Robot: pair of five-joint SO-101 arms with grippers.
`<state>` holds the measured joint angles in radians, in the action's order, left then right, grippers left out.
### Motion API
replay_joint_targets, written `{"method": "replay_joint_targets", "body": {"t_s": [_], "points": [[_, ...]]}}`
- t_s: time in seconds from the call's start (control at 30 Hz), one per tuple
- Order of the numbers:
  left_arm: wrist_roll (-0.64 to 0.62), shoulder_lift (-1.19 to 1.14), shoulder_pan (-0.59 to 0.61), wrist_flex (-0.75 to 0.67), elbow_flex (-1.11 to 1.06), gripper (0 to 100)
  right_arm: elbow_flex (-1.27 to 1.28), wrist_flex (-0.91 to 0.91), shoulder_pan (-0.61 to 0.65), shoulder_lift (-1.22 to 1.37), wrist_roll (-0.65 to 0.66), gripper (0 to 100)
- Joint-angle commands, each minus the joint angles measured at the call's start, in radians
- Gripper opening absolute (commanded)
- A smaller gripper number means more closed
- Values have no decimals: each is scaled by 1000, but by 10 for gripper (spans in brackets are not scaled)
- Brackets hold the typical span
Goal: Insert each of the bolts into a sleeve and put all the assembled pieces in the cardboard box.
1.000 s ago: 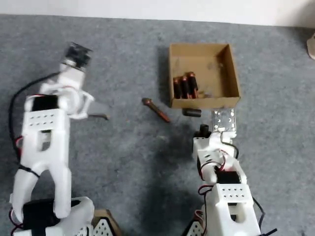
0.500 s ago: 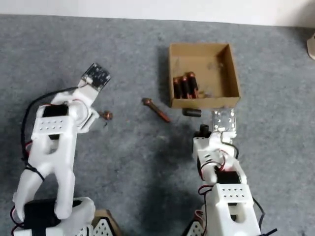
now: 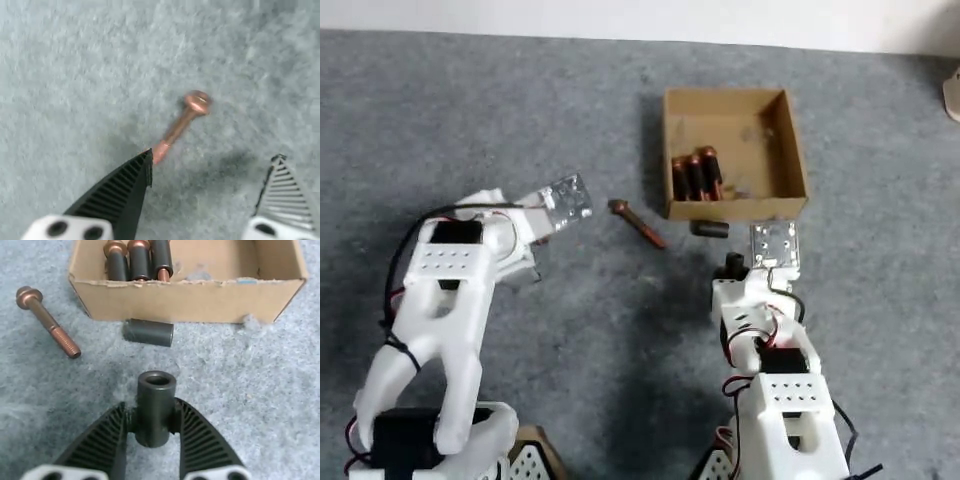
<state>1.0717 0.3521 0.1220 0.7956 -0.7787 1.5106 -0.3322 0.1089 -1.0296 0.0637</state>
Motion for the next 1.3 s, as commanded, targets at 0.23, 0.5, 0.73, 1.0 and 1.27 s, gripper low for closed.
{"method": "replay_joint_targets", "body": {"t_s": [0.23, 0.5, 0.73, 1.0, 1.27], "points": [[235, -76, -24, 176, 191, 330, -12, 19, 8, -21, -5, 5], [445, -323, -21, 502, 553, 330, -12, 19, 8, -21, -5, 5], [598, -512, 4, 575, 791, 330, -10, 19, 18, -21, -5, 5], [634, -736, -1, 580, 952, 330, -10, 19, 25, -21, 35, 5], [631, -972, -4, 588, 1156, 329, -10, 19, 25, -21, 43, 5]]}}
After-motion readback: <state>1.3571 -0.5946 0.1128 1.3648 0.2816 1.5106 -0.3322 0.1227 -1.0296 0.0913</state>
